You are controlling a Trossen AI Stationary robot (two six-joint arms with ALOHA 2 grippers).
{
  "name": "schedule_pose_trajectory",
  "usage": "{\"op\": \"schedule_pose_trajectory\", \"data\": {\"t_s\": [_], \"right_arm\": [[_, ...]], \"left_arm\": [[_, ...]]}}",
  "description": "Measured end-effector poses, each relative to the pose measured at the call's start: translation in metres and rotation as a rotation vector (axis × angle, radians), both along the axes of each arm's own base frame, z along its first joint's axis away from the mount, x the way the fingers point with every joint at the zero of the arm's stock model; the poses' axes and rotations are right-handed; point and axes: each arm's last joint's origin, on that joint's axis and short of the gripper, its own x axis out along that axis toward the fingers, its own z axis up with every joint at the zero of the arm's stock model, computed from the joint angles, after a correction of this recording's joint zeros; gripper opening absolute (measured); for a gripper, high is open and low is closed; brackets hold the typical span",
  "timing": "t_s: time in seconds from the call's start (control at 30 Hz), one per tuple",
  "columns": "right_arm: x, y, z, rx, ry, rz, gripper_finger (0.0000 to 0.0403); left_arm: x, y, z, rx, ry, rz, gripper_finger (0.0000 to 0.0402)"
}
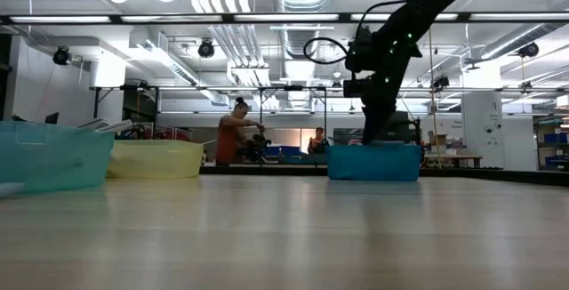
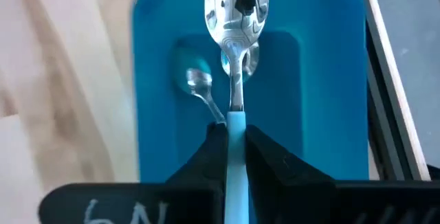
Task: Sort silverware by color (type)
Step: Put the blue spoon into the blue bin
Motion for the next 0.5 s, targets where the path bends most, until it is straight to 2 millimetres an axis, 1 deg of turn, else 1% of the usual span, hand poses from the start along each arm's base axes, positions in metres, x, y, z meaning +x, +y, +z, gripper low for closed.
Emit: {"op": "schedule_pose_trajectory", "data": {"t_s": [0.13,0.23,0.4,0.5], "right_arm": [[0.002,-0.001,-0.013,-0.014,-0.006,0.002,0.0020],[0.003,-0.003,-0.025,-0.016,0.044,-0.005,0.0023],[0.005,-0.006,-0.032,-0.023,0.050,-0.010,0.0052],[0.006,-0.006,-0.033,-0.018,0.048,-0.017,0.0070]], "left_arm": [[0.000,0.000,0.000,0.000,0.000,0.000,0.0000],[0.000,0.000,0.000,-0.001,-0.001,0.000,0.0000],[0.000,0.000,0.000,-0.002,-0.001,0.001,0.0000],[0.000,0.000,0.000,-0.003,-0.001,0.001,0.0000]]}}
